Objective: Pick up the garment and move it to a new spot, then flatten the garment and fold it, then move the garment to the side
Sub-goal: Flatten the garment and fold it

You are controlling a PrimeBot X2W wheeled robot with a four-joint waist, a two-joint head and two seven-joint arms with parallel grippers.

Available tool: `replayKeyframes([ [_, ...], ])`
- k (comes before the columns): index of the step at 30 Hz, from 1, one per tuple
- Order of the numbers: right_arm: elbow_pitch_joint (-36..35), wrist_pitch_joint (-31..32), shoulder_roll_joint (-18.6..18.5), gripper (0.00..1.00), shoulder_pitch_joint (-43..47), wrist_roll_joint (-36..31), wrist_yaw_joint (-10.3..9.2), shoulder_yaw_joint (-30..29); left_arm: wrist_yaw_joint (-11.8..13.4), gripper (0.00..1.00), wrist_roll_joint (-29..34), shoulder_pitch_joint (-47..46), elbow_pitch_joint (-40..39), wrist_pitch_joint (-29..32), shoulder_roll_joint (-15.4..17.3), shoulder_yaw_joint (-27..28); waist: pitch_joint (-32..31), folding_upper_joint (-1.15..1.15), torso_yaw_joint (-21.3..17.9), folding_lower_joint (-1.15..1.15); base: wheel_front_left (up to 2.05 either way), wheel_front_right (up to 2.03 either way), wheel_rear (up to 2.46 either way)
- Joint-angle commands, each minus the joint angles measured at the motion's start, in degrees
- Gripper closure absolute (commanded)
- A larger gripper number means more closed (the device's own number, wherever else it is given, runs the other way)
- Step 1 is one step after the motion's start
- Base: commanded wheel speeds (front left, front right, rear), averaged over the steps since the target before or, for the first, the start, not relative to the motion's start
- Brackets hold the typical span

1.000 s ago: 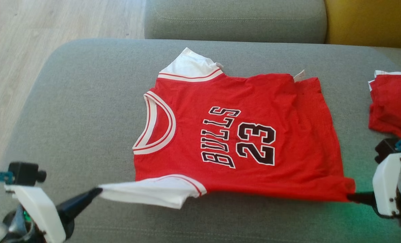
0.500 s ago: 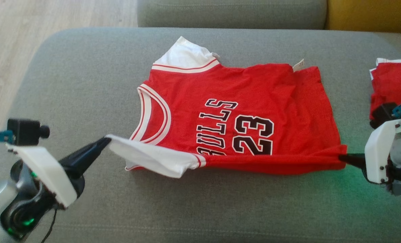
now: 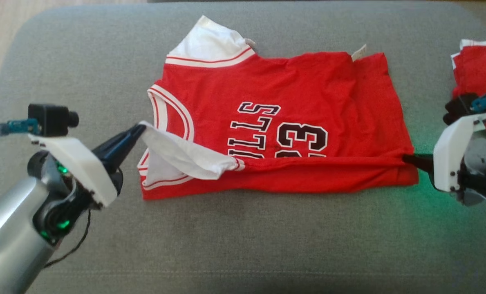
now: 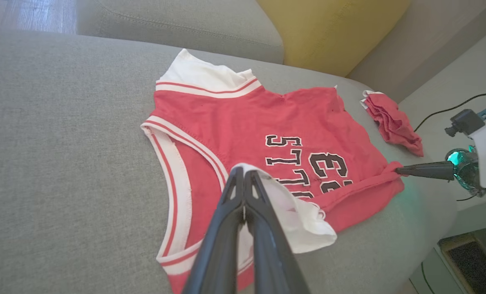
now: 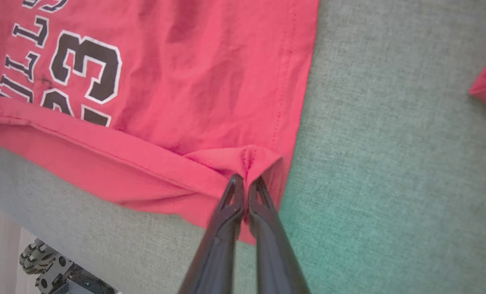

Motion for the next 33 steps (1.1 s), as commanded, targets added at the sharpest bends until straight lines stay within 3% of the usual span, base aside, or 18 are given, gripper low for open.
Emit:
replayKeyframes([
  [1, -0.5, -0.2, -0.5, 1.00, -1.7, -0.5, -0.04, -1.0, 0.6, 1.00, 0.8, -4.3, 0.1, -0.5, 1.6, 2.7, 0.9, 0.00, -0.4, -0.01, 0.00, 0.00, 0.00],
  [13, 2.6, -2.5, 2.3, 1.00, -4.8, -0.9, -0.04, -2.2, 0.5, 1.00, 2.9, -10.0, 9.3, -2.5, -3.9, 2.3, 3.3, 0.00, -1.0, -0.01, 0.00, 0.00, 0.00],
  [14, 2.5, -3.2, 2.5, 0.89, -5.0, -1.2, -0.04, -2.3, 0.5, 0.91, 3.0, -10.3, 9.9, -2.8, -4.2, 2.3, 3.6, 0.00, -1.2, -0.01, 0.00, 0.00, 0.00],
  [15, 2.4, -4.1, 2.6, 0.58, -5.3, -1.5, -0.04, -2.4, 0.4, 0.93, 3.1, -10.6, 10.4, -3.1, -4.4, 2.4, 3.9, 0.00, -1.3, -0.01, 0.00, 0.00, 0.00],
  [16, 2.6, -5.0, 2.8, 0.00, -5.4, -1.7, -0.04, -2.6, 0.4, 0.90, 3.1, -10.7, 11.0, -3.4, -4.7, 2.4, 4.1, 0.00, -1.3, -0.01, 0.00, 0.00, 0.00],
  [17, 3.0, -5.9, 3.1, 0.00, -5.5, -1.7, -0.04, -2.9, 0.5, 0.70, 3.2, -10.8, 11.7, -3.7, -4.9, 2.4, 4.2, 0.00, -1.4, -0.01, 0.00, 0.00, 0.00],
  [18, 3.3, -6.8, 3.4, 0.00, -5.5, -1.6, -0.04, -3.2, 0.9, 0.00, 3.4, -10.9, 12.6, -4.2, -5.2, 2.6, 4.2, 0.00, -1.5, -0.01, 0.00, 0.00, 0.00],
  [26, 4.9, -15.8, 4.0, 0.00, -4.7, -1.5, -0.04, -5.4, 5.1, 0.00, 3.6, -11.5, 18.5, -12.8, -9.1, 6.0, 3.0, 0.00, -1.4, -0.01, 0.00, 0.00, 0.00],
  [33, 3.9, -31.7, 3.9, 0.00, -2.1, -3.4, -0.04, -8.2, 6.7, 0.00, 2.2, -7.8, 17.7, -19.7, -12.8, 13.7, 0.7, 0.00, -1.4, -0.01, 0.00, 0.00, 0.00],
])
